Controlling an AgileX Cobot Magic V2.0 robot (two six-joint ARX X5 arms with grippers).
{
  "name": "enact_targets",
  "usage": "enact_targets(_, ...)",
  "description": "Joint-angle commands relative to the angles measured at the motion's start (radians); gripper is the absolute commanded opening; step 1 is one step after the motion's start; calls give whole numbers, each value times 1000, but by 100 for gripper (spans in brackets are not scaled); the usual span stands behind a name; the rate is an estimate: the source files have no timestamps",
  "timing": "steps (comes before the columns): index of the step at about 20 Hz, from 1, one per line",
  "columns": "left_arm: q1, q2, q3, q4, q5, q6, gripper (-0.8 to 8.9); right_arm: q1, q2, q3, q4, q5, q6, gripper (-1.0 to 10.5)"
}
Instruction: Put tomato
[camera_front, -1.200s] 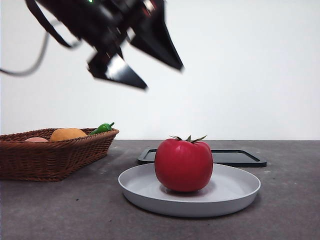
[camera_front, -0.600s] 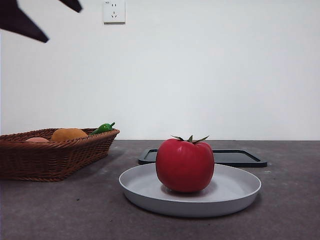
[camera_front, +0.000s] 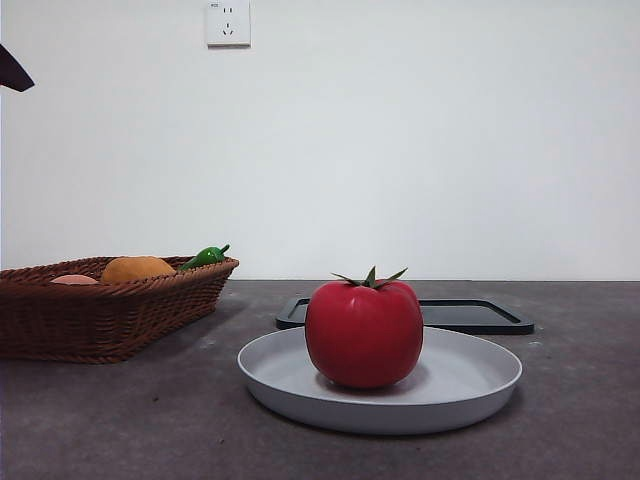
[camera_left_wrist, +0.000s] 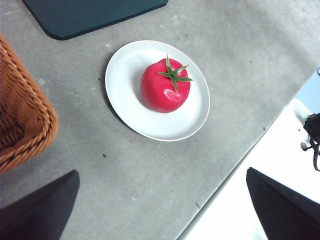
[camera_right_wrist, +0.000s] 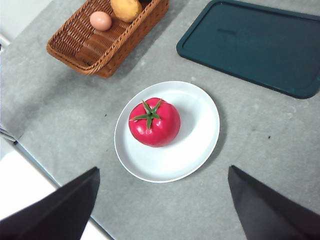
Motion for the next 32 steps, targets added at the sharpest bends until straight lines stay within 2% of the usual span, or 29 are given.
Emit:
enact_targets(1, -4, 6, 23, 5, 6, 14, 531, 26, 27, 17, 10, -11, -2, 410)
enact_targets(5, -4, 6, 23, 6, 6, 14, 531, 114, 115, 17, 66, -4, -1, 440)
enact_targets(10, -4, 6, 23, 5, 6, 14, 531, 232, 299, 18, 213, 4, -1, 442)
enact_targets(15, -4, 6, 23, 6, 6, 14, 531, 317, 473, 18, 358, 79, -1, 444)
enact_targets(19, -4, 6, 23, 6, 6, 14, 531, 367, 589, 18, 428, 126, -1, 503)
enact_targets(25, -4, 6, 23, 6, 6, 14, 531, 429, 710, 18, 518, 190, -1, 504)
enact_targets(28, -4, 6, 23, 6, 6, 14, 531, 451, 758, 17, 547, 196, -1, 504)
enact_targets(32, -4, 6, 23, 6, 6, 14, 531, 473, 812, 18, 569, 270, -1, 505)
